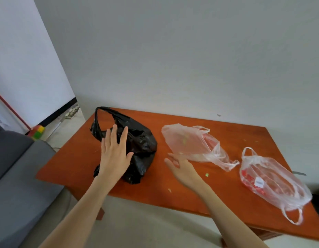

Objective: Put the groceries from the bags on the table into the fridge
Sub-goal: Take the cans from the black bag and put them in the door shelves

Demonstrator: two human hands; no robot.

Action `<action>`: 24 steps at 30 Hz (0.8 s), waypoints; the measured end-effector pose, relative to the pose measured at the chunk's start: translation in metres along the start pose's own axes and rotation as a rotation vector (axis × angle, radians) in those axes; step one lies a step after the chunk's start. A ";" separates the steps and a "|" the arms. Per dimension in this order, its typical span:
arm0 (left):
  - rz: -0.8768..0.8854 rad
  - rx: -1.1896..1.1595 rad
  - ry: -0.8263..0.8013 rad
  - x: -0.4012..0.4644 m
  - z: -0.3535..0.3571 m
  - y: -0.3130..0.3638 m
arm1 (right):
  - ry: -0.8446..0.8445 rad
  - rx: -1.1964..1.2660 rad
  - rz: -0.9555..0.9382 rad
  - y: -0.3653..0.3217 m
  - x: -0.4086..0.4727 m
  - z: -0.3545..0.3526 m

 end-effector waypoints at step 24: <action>0.536 0.004 -0.215 0.095 0.119 -0.008 | -0.395 1.057 0.958 0.051 0.145 0.106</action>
Point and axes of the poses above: each hand's wrist, its own x-axis towards the middle knuckle, its own z-axis out of the palm, y = z × x, the point moved 5 cm from there along x, towards the middle knuckle, and after that the axes turned 9 degrees about x, right-handed, at the moved point
